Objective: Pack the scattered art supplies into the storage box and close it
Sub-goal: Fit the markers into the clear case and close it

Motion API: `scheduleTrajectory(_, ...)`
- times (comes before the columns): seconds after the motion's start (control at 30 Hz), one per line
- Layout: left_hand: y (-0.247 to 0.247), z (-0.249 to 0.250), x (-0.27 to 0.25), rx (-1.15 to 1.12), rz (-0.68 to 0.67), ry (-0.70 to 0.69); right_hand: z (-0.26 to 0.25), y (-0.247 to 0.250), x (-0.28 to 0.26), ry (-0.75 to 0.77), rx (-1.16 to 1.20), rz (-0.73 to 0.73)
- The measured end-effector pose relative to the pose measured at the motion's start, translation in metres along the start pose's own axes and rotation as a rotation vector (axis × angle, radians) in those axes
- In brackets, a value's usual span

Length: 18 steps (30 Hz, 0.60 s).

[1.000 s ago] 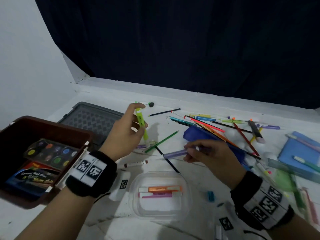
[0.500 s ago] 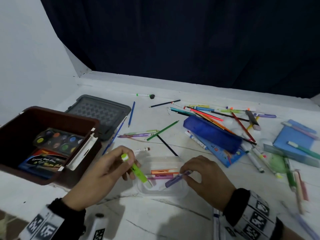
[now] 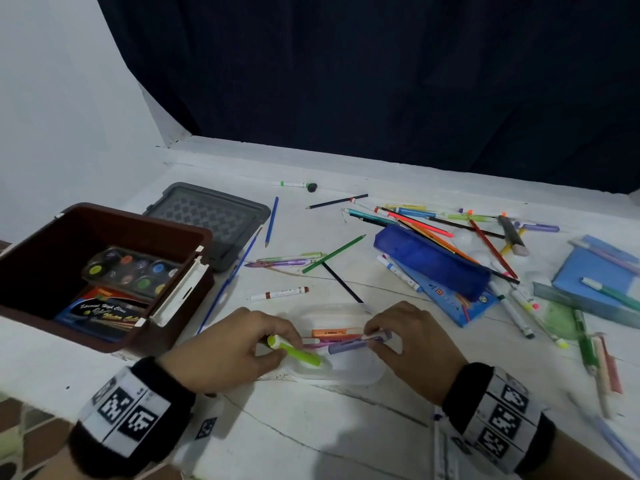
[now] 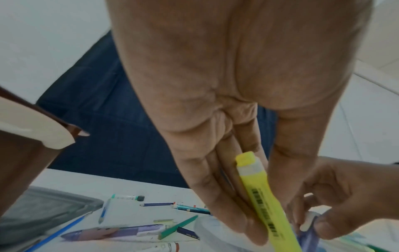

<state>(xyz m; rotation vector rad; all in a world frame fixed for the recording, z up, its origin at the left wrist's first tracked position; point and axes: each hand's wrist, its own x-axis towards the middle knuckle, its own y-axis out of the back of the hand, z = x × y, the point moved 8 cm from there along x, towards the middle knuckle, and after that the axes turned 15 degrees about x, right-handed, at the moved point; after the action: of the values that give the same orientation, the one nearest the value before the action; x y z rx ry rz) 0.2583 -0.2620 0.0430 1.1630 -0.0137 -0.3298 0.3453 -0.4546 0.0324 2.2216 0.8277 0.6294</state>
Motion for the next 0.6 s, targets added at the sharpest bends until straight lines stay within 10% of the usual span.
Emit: scheduleTrajectory(0.6, -0.017, 0.005, 0.039, 0.267, 0.088, 0.061, -0.005, -0.046, 0.024, -0.063, -0.283, -0.364)
